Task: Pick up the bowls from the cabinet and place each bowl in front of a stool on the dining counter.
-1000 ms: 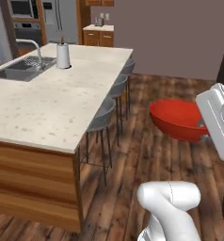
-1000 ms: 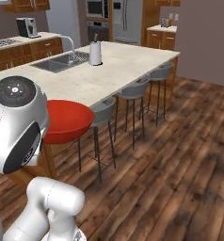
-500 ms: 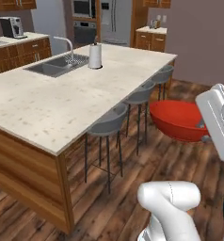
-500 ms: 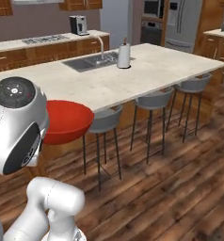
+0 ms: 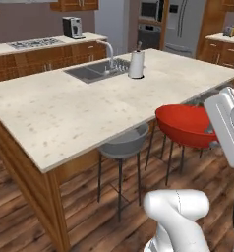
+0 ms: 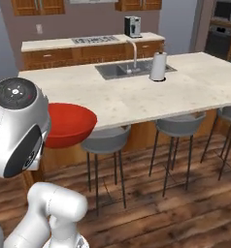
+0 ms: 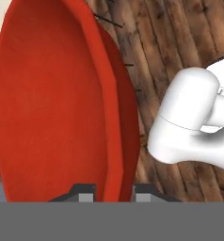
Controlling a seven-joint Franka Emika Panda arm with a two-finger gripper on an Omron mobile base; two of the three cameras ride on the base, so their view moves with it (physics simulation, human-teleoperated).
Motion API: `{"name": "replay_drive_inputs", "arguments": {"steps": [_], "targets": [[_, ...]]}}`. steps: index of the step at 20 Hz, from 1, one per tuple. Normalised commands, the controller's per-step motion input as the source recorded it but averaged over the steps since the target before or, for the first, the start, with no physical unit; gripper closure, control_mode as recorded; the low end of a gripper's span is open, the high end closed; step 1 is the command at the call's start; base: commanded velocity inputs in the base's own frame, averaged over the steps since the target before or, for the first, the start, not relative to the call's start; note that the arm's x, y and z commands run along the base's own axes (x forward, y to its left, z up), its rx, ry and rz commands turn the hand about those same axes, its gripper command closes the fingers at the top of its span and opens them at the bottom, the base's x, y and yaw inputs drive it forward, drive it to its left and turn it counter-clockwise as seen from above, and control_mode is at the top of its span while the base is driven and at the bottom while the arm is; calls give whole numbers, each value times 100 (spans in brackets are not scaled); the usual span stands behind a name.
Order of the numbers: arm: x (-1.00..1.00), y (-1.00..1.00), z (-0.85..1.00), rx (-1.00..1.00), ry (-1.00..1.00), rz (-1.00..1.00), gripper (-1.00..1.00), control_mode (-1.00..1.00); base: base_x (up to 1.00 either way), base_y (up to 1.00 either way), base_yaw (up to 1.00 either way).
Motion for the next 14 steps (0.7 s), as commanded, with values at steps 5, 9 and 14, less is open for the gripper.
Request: {"name": "replay_drive_inputs", "arguments": {"steps": [5, 9, 14], "targets": [[0, 0, 0, 0, 0, 0, 100, 100, 47, -78, 56], [0, 0, 0, 0, 0, 0, 100, 100, 32, -48, 54], [0, 0, 0, 0, 0, 0, 100, 100, 35, -16, 43]]}}
